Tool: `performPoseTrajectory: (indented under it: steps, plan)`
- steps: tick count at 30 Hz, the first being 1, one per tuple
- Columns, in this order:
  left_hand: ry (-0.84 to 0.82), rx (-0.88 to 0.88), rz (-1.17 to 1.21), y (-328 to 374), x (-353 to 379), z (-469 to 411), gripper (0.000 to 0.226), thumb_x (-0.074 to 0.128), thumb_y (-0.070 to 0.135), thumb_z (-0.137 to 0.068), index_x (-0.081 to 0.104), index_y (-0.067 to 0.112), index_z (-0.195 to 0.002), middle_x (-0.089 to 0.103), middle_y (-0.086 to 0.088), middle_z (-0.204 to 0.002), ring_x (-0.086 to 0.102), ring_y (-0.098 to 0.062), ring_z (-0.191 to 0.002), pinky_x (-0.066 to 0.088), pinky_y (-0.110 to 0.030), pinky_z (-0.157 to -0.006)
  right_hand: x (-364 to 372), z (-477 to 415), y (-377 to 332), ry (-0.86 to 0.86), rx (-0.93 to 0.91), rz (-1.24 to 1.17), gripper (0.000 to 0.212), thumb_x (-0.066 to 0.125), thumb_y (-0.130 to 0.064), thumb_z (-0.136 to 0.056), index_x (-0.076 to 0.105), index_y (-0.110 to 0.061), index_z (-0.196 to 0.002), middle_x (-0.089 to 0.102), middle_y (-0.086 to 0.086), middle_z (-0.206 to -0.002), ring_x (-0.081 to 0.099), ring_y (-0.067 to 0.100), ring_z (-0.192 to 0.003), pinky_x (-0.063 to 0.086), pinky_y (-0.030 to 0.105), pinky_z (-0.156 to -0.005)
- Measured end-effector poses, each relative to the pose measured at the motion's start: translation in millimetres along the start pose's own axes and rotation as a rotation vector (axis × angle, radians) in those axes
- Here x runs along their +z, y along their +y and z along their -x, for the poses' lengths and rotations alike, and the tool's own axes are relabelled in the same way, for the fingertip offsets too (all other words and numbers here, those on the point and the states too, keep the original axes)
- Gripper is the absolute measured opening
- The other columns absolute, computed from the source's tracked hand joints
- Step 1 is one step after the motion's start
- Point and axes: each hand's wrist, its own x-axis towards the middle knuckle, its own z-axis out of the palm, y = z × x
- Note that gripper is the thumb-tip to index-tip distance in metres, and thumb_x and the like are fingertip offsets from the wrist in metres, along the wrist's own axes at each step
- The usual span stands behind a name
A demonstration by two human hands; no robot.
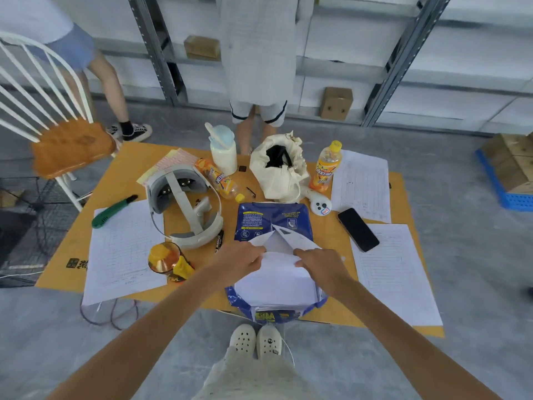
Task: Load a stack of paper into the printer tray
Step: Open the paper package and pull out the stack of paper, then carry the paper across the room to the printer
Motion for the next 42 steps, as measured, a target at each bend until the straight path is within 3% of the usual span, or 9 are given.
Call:
performPoseTrajectory:
  steps: [5, 9, 17, 22, 26, 29, 32, 36, 42]
  plan:
    - [0.109, -0.006, 0.106, -12, -54, -14, 0.021, 0.041, 0.024, -0.095, 0.057, 0.011, -0.093, 0.064, -0.004, -0.082, 0.061, -0.02, -0.076, 0.041, -0.019, -0.057, -61, -5, 14, 0.135, -0.003, 0.044, 0.026, 0.044, -0.023, -0.098, 0.052, -0.024, -0.122, 0.07, 0.001, -0.104, 0.066, 0.026, -0.087, 0.027, 0.022, -0.046]
    - [0.2, 0.014, 0.49, -19, -102, -22, 0.022, 0.052, 0.028, -0.092, 0.064, 0.009, -0.096, 0.066, 0.0, -0.088, 0.06, -0.016, -0.082, 0.041, -0.016, -0.068, -117, -7, 20, 0.212, 0.054, 0.033, 0.032, 0.041, -0.035, -0.097, 0.052, -0.029, -0.127, 0.068, 0.007, -0.106, 0.064, 0.03, -0.094, 0.046, 0.032, -0.069]
    - [-0.043, -0.208, 1.137, -34, -112, -24, 0.089, 0.08, 0.063, -0.047, 0.041, 0.039, -0.124, 0.055, 0.008, -0.13, 0.051, -0.014, -0.123, 0.042, -0.04, -0.106, -231, 3, 46, 0.37, 0.051, -0.235, 0.029, 0.054, -0.035, -0.091, 0.064, -0.02, -0.113, 0.068, 0.009, -0.085, 0.061, 0.028, -0.087, 0.035, 0.03, -0.064]
    - [0.336, -0.294, 1.281, -11, -131, -38, 0.019, 0.067, 0.022, -0.084, 0.059, 0.028, -0.1, 0.065, 0.01, -0.097, 0.063, -0.021, -0.104, 0.052, -0.032, -0.085, -279, -3, 53, 0.421, 0.025, -0.17, 0.029, 0.059, -0.038, -0.087, 0.067, -0.014, -0.103, 0.068, 0.01, -0.086, 0.059, 0.025, -0.082, 0.039, 0.031, -0.065]
    - [0.499, -0.37, 1.249, -12, -154, -45, 0.016, 0.062, 0.02, -0.087, 0.062, 0.015, -0.103, 0.066, -0.001, -0.097, 0.064, -0.026, -0.097, 0.05, -0.028, -0.075, -304, -5, 69, 0.466, 0.079, -0.401, 0.029, 0.066, -0.043, -0.081, 0.068, -0.02, -0.098, 0.071, -0.002, -0.088, 0.062, 0.015, -0.081, 0.05, 0.034, -0.073]
    - [0.542, -0.36, 1.302, -22, -168, -41, 0.022, 0.064, 0.021, -0.087, 0.064, 0.012, -0.107, 0.068, -0.003, -0.102, 0.066, -0.023, -0.094, 0.052, -0.034, -0.081, -303, 3, 80, 0.609, 0.048, -1.043, 0.015, 0.067, -0.029, -0.083, 0.064, -0.023, -0.097, 0.072, -0.011, -0.073, 0.065, 0.007, -0.068, 0.053, 0.019, -0.061]
    - [0.557, -0.305, 1.415, -31, -179, -40, 0.009, 0.066, 0.02, -0.084, 0.067, 0.023, -0.093, 0.074, 0.006, -0.092, 0.07, -0.012, -0.084, 0.055, -0.027, -0.074, -268, 3, 81, 0.436, -0.135, -1.564, 0.034, 0.054, -0.037, -0.087, 0.058, -0.026, -0.119, 0.074, -0.006, -0.099, 0.07, 0.014, -0.091, 0.056, 0.026, -0.075]
    - [0.532, -0.228, 1.445, -35, -196, -40, 0.015, 0.064, 0.014, -0.084, 0.066, 0.02, -0.098, 0.072, 0.009, -0.092, 0.069, -0.011, -0.084, 0.055, -0.027, -0.075, -232, -6, 57, 0.129, -0.113, -1.636, 0.069, 0.073, -0.054, -0.068, 0.057, -0.017, -0.124, 0.069, 0.002, -0.118, 0.064, 0.02, -0.109, 0.056, 0.032, -0.084]
    - [0.558, -0.253, 1.474, -33, -206, -40, 0.013, 0.066, 0.011, -0.083, 0.068, 0.018, -0.095, 0.074, 0.003, -0.092, 0.069, -0.018, -0.089, 0.053, -0.038, -0.085, -221, -26, 31, 0.378, 0.159, -1.733, 0.022, 0.063, -0.028, -0.085, 0.066, -0.018, -0.104, 0.073, 0.003, -0.1, 0.07, 0.019, -0.09, 0.057, 0.035, -0.077]
